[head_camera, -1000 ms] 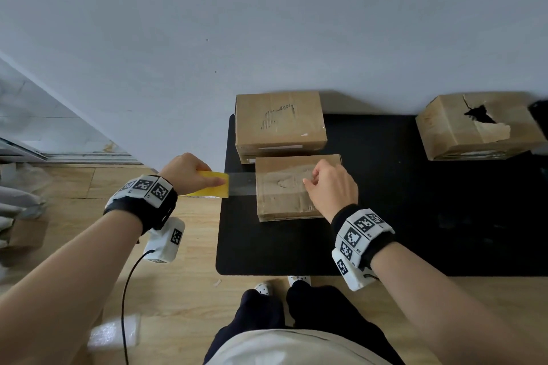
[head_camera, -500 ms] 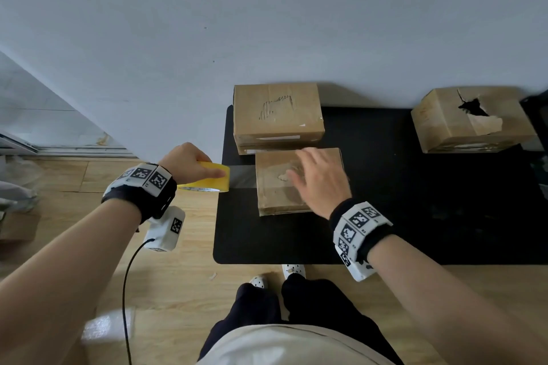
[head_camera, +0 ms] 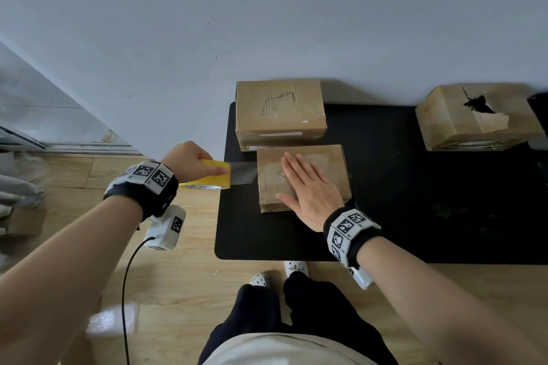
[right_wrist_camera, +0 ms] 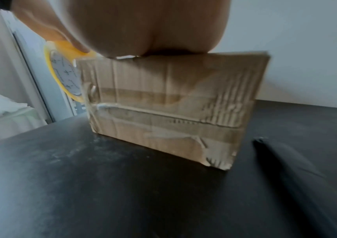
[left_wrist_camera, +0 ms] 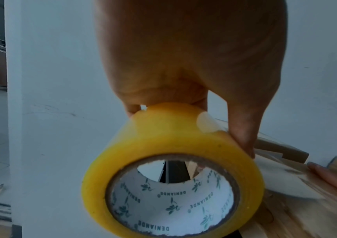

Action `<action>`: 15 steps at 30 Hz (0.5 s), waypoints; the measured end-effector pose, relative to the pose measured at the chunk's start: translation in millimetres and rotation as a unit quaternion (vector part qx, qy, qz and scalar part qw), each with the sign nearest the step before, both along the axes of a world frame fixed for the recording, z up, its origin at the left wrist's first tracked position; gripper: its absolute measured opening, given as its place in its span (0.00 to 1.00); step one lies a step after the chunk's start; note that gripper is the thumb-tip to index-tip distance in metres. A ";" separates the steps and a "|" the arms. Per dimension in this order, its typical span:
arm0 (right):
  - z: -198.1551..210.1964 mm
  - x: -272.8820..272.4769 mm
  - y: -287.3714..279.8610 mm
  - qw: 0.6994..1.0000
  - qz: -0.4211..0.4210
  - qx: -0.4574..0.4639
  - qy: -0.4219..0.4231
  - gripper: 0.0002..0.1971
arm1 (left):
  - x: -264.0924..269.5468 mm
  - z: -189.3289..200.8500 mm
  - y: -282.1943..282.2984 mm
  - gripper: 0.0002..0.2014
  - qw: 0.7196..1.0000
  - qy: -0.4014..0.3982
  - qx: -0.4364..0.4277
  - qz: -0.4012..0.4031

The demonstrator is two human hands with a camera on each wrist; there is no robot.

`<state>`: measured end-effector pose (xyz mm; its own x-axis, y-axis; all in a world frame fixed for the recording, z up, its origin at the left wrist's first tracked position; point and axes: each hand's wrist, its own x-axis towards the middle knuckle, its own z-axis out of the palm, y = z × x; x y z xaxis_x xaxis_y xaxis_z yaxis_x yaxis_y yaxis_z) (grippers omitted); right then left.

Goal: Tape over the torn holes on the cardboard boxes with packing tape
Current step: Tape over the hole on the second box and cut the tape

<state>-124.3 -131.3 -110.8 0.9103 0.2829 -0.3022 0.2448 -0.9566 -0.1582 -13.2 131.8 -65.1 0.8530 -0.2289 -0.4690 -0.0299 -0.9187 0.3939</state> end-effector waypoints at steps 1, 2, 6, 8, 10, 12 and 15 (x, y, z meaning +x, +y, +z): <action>1.1 -2.1 -6.7 1.000 -0.012 -0.001 0.003 0.39 | -0.1 -0.1 0.0 0.19 1.000 0.000 0.000 -0.001; 1.7 -4.1 -14.3 1.000 -0.028 0.002 0.004 0.39 | -0.4 -0.5 0.0 0.19 1.000 -0.001 0.001 -0.003; 13.7 -7.9 -34.9 0.990 -0.138 0.038 -0.005 0.44 | -1.7 -3.1 0.1 0.18 1.000 -0.006 0.010 -0.009; 27.8 -0.4 -27.0 0.990 -0.117 0.079 -0.020 0.47 | -3.1 -4.3 1.0 0.18 1.000 -0.008 0.013 -0.007; 40.3 12.1 -5.3 0.995 -0.033 0.098 0.005 0.52 | -5.1 -4.0 2.6 0.18 1.000 -0.006 0.011 -0.003; 48.7 25.8 18.7 0.995 0.033 0.077 0.051 0.57 | -7.4 -1.9 2.6 0.18 1.000 -0.006 0.011 0.000; 54.4 43.6 43.9 0.993 0.080 0.007 0.083 0.60 | -12.6 1.8 0.8 0.18 1.000 -0.008 0.025 -0.005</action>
<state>-80.7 -87.3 -56.4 0.7908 0.4254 -0.4402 0.3630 -0.9049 -0.2224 -25.8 132.6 -63.3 0.8579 -0.2147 -0.4668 -0.0454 -0.9366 0.3474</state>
